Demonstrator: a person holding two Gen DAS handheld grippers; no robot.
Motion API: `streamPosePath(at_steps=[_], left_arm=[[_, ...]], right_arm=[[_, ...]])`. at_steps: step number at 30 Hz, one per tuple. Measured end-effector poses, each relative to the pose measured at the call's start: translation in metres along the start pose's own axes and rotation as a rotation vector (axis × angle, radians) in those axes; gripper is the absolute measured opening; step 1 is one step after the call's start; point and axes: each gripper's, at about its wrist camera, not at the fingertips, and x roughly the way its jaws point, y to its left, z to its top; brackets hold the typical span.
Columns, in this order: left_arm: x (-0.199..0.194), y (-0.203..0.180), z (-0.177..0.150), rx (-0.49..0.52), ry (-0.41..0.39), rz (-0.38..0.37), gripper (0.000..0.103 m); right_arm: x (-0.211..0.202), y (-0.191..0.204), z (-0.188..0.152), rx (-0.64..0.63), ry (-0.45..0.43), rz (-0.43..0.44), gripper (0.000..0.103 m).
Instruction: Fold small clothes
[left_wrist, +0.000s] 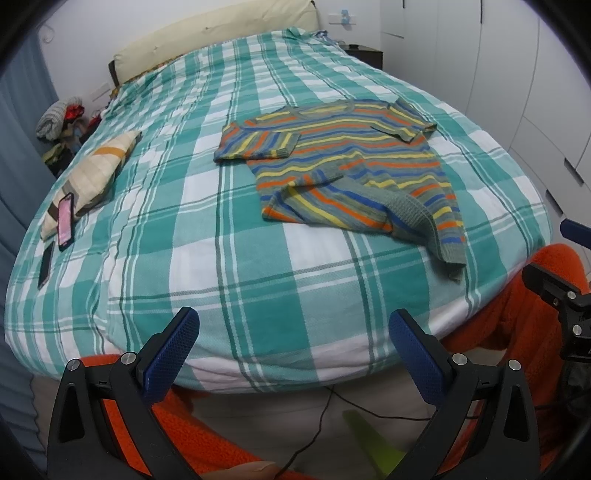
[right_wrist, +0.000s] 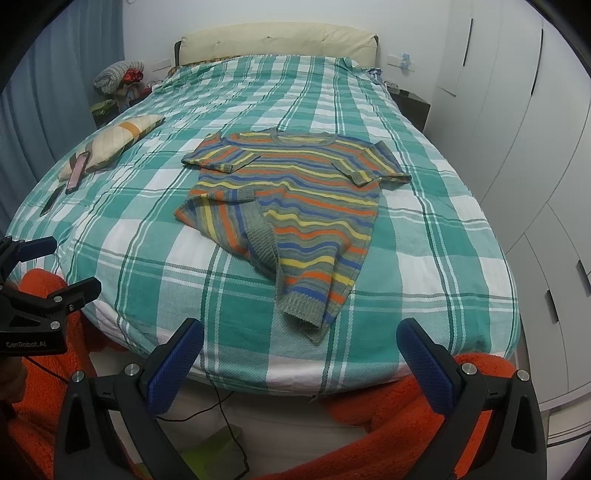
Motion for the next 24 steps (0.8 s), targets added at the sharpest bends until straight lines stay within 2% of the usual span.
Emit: streamPosePath(at_steps=[24], left_arm=[[0.0005, -0.0022, -0.0013, 0.004, 0.002, 0.000, 0.102]], right_arm=[[0.0013, 0.0016, -0.0009, 0.006, 0.005, -0.001, 0.103]])
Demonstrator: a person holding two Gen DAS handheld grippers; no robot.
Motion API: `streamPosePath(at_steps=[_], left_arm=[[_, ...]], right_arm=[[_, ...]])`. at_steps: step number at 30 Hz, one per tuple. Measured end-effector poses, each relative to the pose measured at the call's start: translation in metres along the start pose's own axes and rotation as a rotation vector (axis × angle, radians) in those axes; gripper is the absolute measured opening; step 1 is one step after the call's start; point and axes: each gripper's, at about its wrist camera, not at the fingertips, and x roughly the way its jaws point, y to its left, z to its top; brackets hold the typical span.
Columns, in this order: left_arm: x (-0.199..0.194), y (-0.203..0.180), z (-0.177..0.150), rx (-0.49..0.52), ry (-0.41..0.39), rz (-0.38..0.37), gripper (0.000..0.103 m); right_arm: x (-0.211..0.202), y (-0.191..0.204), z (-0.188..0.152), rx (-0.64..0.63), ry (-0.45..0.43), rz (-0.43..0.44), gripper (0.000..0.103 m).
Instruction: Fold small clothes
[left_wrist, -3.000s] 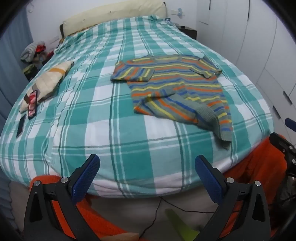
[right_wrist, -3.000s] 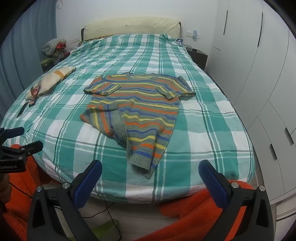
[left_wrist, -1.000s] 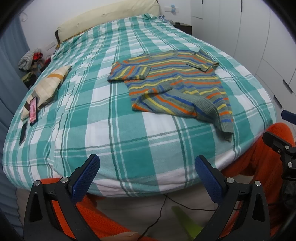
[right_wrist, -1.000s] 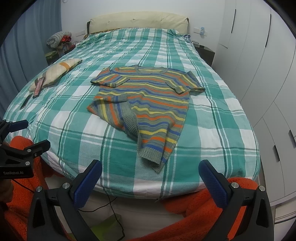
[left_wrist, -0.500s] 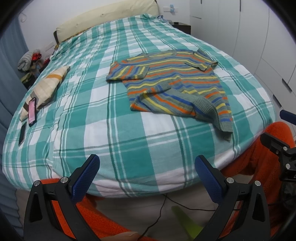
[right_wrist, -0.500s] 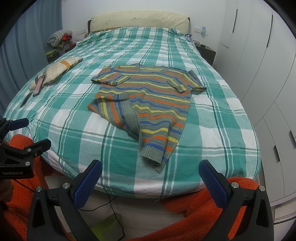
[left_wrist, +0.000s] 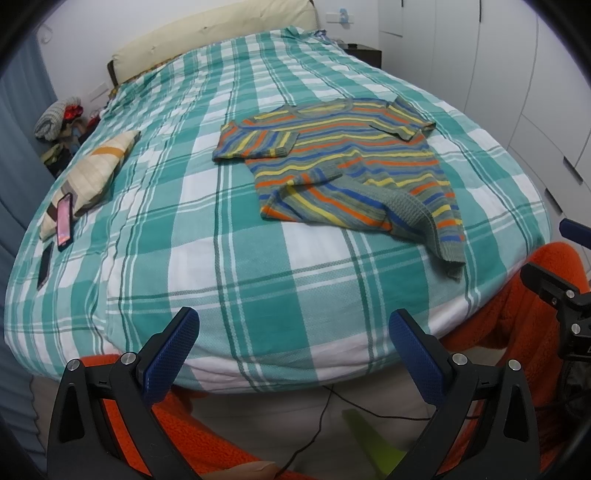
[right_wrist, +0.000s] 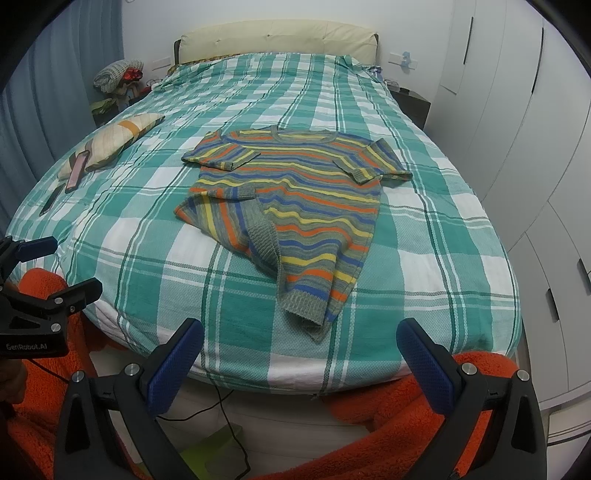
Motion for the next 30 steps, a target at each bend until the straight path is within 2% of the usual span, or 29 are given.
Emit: streamPosePath(at_steps=[30], left_arm=[[0.009, 0.001, -0.001, 0.015, 0.024, 0.008, 0.102]], right_arm=[[0.007, -0.018, -0.001, 0.054, 0.057, -0.099, 0.103]])
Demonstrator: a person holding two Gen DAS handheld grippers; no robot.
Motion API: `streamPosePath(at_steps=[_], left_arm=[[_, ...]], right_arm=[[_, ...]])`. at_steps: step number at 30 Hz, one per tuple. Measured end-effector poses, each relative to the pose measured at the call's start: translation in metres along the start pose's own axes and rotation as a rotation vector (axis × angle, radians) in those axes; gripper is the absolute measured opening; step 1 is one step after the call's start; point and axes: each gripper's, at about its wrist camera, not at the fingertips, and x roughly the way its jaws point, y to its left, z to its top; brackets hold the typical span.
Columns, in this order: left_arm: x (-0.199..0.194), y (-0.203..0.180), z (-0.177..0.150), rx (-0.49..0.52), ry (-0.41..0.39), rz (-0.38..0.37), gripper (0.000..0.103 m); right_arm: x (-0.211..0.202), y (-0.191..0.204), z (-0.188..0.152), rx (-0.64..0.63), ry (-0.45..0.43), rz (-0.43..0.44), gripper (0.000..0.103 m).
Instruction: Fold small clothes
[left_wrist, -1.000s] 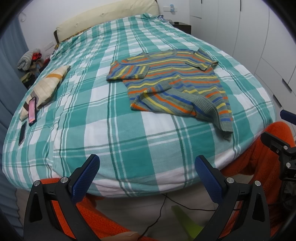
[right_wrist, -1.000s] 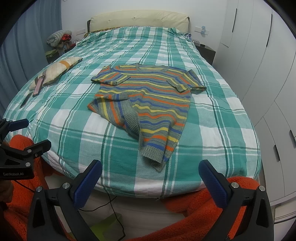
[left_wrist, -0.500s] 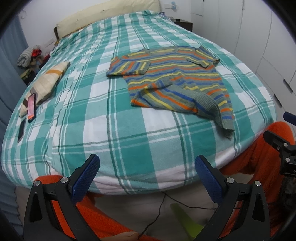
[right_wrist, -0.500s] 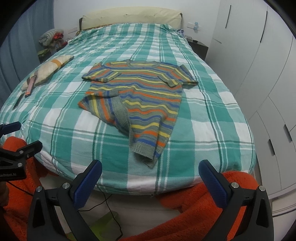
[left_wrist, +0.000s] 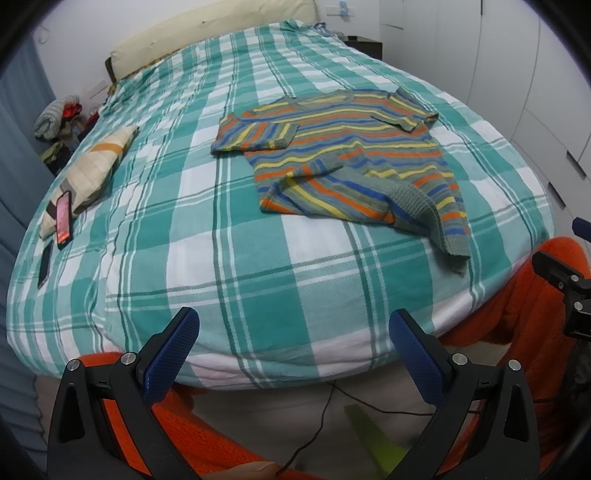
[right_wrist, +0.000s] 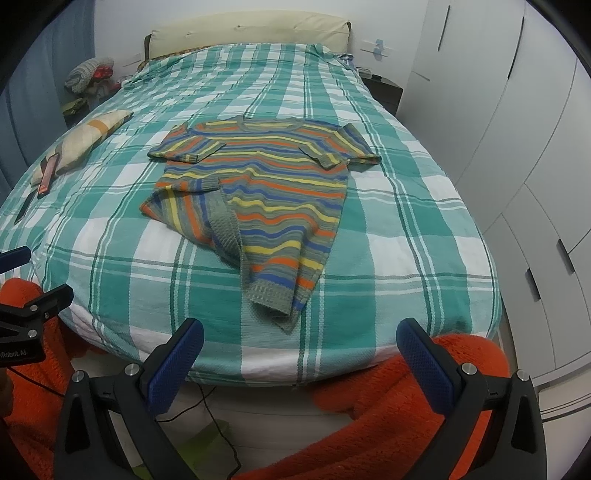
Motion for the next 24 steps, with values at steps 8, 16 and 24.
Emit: streamPosePath(at_steps=[8, 16, 24], left_arm=[[0.0018, 0.0018, -0.0012, -0.007, 0.006, 0.001, 0.102], [0.0044, 0.0050, -0.0040, -0.019, 0.015, 0.004, 0.102], [0.0046, 0.0059, -0.0044, -0.021, 0.018, 0.004, 0.102]], right_arm=[[0.0014, 0.0010, -0.0004, -0.004, 0.007, -0.001, 0.103], [0.0042, 0.0017, -0.0024, -0.006, 0.018, -0.005, 0.103], [0.0046, 0.0024, -0.0029, -0.008, 0.019, -0.004, 0.103]])
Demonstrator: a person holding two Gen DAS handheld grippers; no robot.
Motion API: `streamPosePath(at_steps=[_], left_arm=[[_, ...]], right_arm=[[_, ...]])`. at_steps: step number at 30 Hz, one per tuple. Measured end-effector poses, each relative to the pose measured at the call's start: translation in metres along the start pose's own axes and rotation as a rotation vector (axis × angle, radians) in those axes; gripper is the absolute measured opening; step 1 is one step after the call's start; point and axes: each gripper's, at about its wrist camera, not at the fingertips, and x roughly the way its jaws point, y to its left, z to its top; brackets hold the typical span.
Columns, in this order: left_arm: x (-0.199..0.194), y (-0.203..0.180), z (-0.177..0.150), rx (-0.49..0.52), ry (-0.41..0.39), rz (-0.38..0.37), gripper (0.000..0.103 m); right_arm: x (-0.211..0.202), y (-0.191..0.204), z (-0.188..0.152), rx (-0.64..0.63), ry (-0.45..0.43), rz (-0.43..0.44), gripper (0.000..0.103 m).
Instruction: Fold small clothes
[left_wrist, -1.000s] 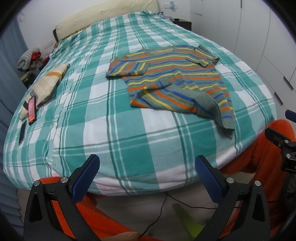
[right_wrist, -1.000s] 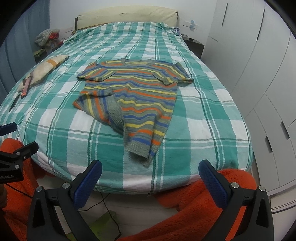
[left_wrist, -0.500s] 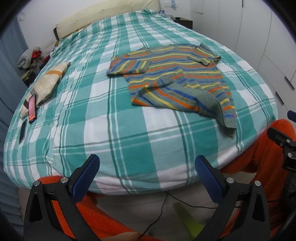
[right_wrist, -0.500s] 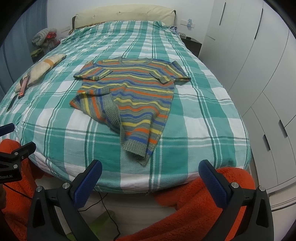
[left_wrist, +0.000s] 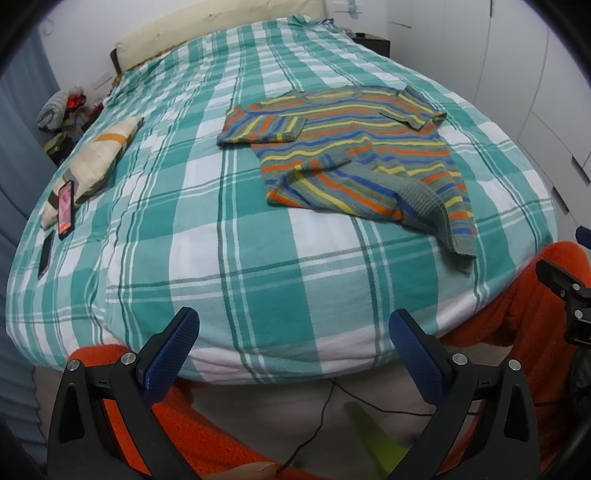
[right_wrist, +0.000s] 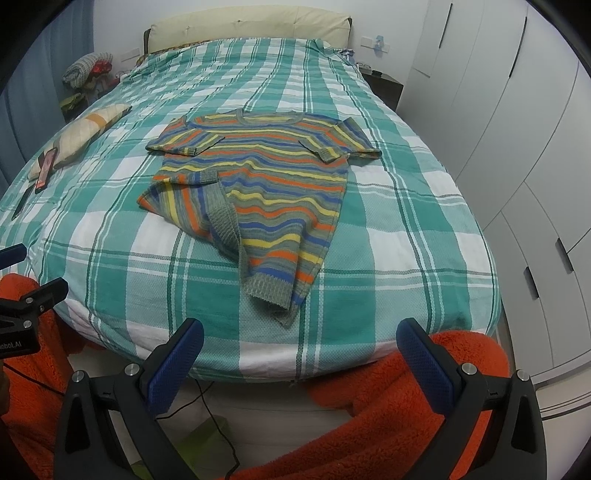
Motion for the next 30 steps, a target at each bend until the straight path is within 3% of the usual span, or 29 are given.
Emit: streamPosePath(at_steps=[4, 9, 11, 14, 18, 21, 23, 24, 27, 30], left_arm=[[0.001, 0.006, 0.001, -0.011, -0.002, 0.010, 0.102], [-0.002, 0.025, 0.005, -0.075, -0.025, 0.067, 0.102], [-0.003, 0.032, 0.004, -0.108, -0.021, 0.078, 0.102], [-0.005, 0.039, -0.002, -0.128, -0.017, 0.085, 0.102], [-0.008, 0.047, -0.012, -0.148, -0.006, 0.097, 0.102], [-0.005, 0.058, -0.019, -0.185, 0.010, 0.103, 0.102], [-0.003, 0.067, -0.022, -0.216, 0.026, 0.104, 0.102], [-0.002, 0.071, -0.023, -0.227, 0.030, 0.106, 0.102], [-0.003, 0.090, -0.027, -0.273, 0.010, 0.139, 0.102], [0.005, 0.112, -0.031, -0.338, 0.012, 0.163, 0.102]], right_arm=[[0.005, 0.000, 0.008, -0.030, -0.018, 0.067, 0.103], [0.015, 0.003, 0.068, -0.078, -0.148, 0.273, 0.103], [0.040, 0.013, 0.101, -0.089, -0.154, 0.397, 0.103], [0.106, 0.041, 0.145, -0.156, -0.069, 0.483, 0.102], [0.192, 0.093, 0.173, -0.333, 0.095, 0.511, 0.081], [0.236, 0.112, 0.183, -0.369, 0.137, 0.463, 0.077], [0.243, 0.122, 0.183, -0.429, 0.109, 0.458, 0.043], [0.243, 0.127, 0.181, -0.482, 0.114, 0.480, 0.015], [0.218, 0.131, 0.175, -0.519, 0.110, 0.591, 0.012], [0.156, 0.136, 0.143, -0.550, 0.119, 0.840, 0.012]])
